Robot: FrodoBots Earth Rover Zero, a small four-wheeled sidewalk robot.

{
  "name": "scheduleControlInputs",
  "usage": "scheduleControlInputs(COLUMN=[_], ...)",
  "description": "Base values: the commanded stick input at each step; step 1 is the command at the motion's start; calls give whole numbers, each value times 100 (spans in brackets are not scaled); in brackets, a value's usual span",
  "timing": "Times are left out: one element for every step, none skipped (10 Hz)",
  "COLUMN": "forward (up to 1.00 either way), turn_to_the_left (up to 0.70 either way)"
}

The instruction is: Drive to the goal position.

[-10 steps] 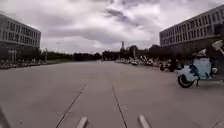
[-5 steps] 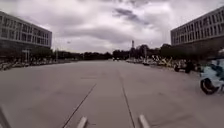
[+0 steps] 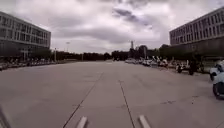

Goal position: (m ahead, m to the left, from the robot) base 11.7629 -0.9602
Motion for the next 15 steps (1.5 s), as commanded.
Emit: scheduleControlInputs(forward=[70,70,70,70,70,70,70,70,70,70,70,70,70,70,70], turn_to_the_left=[1,1,1,1,1,1,1,1,1,1,1,1,1,1,1])
